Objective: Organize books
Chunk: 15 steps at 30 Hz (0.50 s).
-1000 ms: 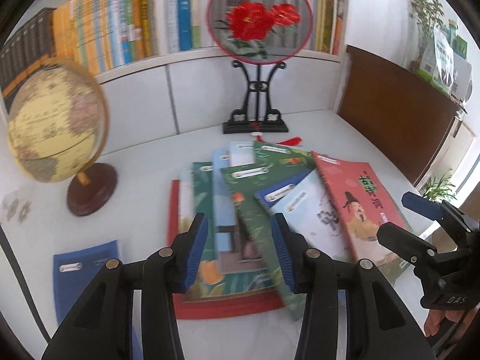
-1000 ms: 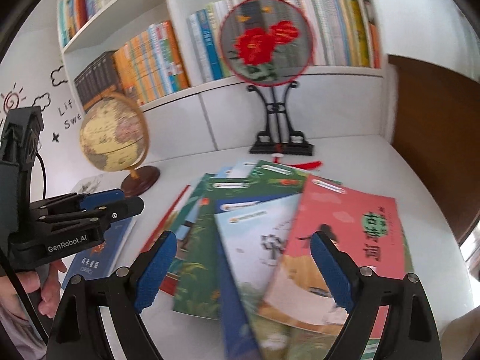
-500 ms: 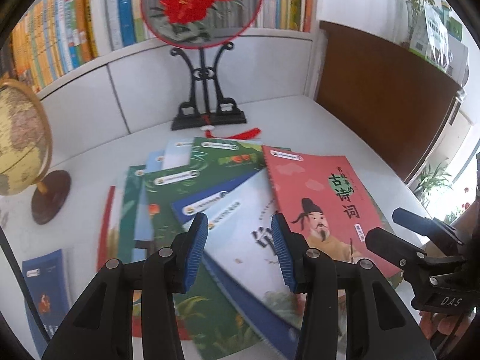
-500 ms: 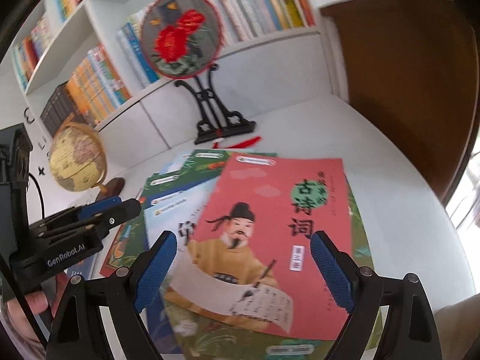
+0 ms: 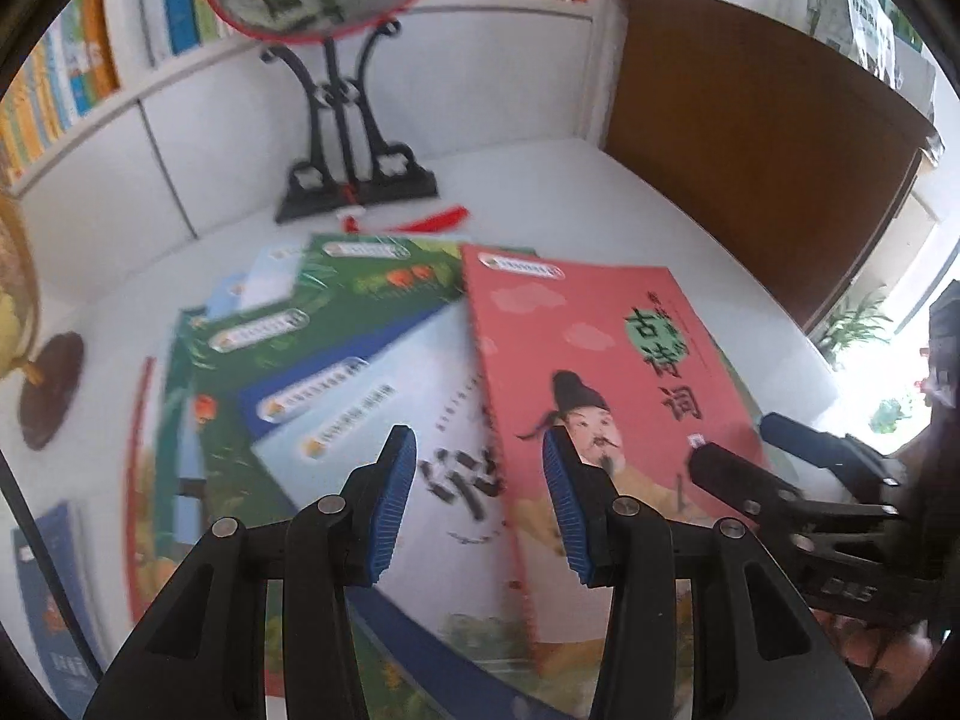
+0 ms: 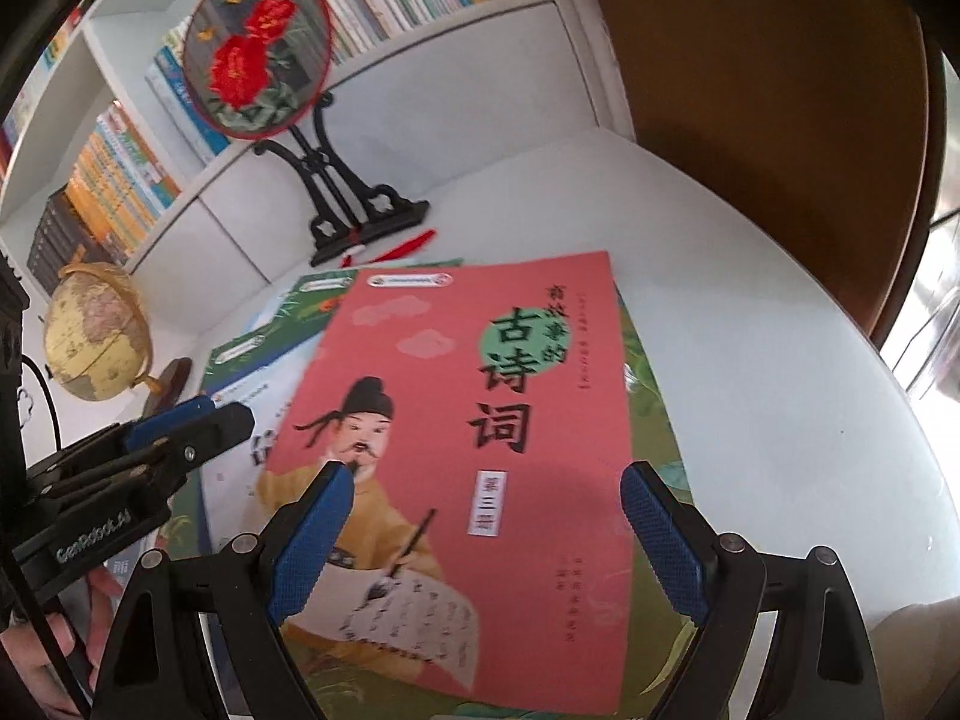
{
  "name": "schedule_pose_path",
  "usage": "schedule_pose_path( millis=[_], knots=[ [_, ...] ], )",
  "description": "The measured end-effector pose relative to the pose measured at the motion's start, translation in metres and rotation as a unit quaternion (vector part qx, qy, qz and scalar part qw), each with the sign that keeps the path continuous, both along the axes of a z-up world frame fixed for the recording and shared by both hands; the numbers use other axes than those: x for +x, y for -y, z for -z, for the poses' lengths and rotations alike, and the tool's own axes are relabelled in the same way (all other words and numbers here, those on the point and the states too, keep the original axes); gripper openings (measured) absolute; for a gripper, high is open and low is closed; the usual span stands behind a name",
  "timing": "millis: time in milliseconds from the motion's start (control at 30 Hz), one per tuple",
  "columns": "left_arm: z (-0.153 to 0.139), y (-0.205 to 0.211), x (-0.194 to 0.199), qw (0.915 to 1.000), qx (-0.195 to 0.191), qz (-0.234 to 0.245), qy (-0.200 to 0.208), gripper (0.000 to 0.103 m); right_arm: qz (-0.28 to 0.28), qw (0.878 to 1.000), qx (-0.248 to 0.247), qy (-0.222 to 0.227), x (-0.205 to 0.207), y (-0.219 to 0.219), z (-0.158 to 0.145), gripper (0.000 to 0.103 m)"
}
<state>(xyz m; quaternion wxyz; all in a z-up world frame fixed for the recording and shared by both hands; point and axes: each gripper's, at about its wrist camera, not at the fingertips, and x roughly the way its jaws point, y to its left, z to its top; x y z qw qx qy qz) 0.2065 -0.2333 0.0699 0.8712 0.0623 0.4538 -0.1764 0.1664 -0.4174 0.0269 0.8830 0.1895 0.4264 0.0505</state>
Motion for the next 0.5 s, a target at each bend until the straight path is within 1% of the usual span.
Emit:
schedule_pose_path(
  millis=[67,100,200,300,367,400,433,467,500],
  knots=[
    [0.006,0.005,0.0,0.9999,-0.011,0.0,-0.01,0.041,0.013,1.0,-0.001,-0.013,0.002,0.004,0.008,0.09],
    [0.009,0.007,0.0,0.9998,-0.013,0.001,-0.014,0.041,0.018,1.0,0.001,0.002,0.001,0.007,0.007,0.09],
    [0.019,0.016,0.0,0.9996,-0.007,0.008,-0.026,0.041,0.025,1.0,0.005,0.002,0.003,0.011,0.009,0.09],
    [0.021,0.021,-0.004,0.9998,-0.001,0.013,-0.016,0.041,0.014,1.0,0.019,0.01,0.006,0.012,0.009,0.093],
    [0.022,0.021,-0.003,0.9999,-0.006,0.007,-0.011,0.042,0.006,0.999,0.042,0.018,0.008,0.014,0.01,0.097],
    [0.022,0.021,-0.003,0.9999,-0.011,0.005,-0.009,0.043,0.005,0.998,0.057,0.022,0.01,0.015,0.011,0.102],
    [0.023,0.02,-0.004,0.9998,-0.016,0.006,-0.009,0.049,0.004,0.997,0.071,0.026,0.01,0.016,0.011,0.102],
    [0.022,0.02,-0.005,0.9997,-0.02,0.006,-0.01,0.052,0.004,0.996,0.084,0.03,0.011,0.017,0.012,0.102],
    [0.022,0.02,-0.006,0.9997,-0.021,0.005,-0.008,0.055,0.002,0.994,0.108,0.034,0.012,0.019,0.013,0.102]
  ],
)
